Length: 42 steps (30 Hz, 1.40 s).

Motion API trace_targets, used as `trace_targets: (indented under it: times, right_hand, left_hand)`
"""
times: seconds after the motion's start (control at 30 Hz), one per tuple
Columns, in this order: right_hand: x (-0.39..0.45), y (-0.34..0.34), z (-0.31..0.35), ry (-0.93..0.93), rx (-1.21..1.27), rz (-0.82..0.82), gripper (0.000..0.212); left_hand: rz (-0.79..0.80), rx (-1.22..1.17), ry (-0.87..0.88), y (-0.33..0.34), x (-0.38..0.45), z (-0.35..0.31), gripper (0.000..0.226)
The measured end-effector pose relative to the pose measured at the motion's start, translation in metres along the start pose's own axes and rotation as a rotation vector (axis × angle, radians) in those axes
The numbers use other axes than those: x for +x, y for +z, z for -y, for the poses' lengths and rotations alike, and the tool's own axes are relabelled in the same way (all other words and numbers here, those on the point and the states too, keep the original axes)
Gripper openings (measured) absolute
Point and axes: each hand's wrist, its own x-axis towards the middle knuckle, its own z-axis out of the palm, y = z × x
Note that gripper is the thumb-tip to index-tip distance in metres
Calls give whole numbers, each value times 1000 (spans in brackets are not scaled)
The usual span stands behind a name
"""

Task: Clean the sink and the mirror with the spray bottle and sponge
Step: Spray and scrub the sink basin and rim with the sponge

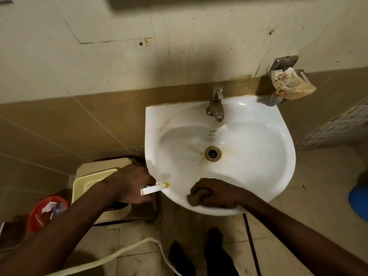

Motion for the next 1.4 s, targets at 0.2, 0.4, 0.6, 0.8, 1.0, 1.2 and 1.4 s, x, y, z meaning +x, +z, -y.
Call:
trace_targets:
  times: [0.2,0.4,0.6,0.8,1.0,1.2,1.4]
  right_hand:
    - [17,10,22,-93,43,-72,38]
    - [-8,26,15,-143,-263,-151,39]
    - [22,23,45,-122,1,-227,36]
    - [27,31,-8,125,-197,-257,32]
    - [99,26,-13,499,-227,-571,36]
    - [28,21,19,61,50,-210,30]
    - [89,41,19,145,-90,-495,35]
  left_hand:
    - [94,18,-107,-1,-1,-3,26]
    - [36,-108,-159,-3,3,1,19]
    - [56,-72,-202,-19,16,8,30]
    - [43,-109,-187,-19,19,9,25]
    - [38,-96,-140,-21,21,8,40]
    - [24,-101,-132,-17,22,12,37]
    - [128,-81,-106,-7,30,14,42]
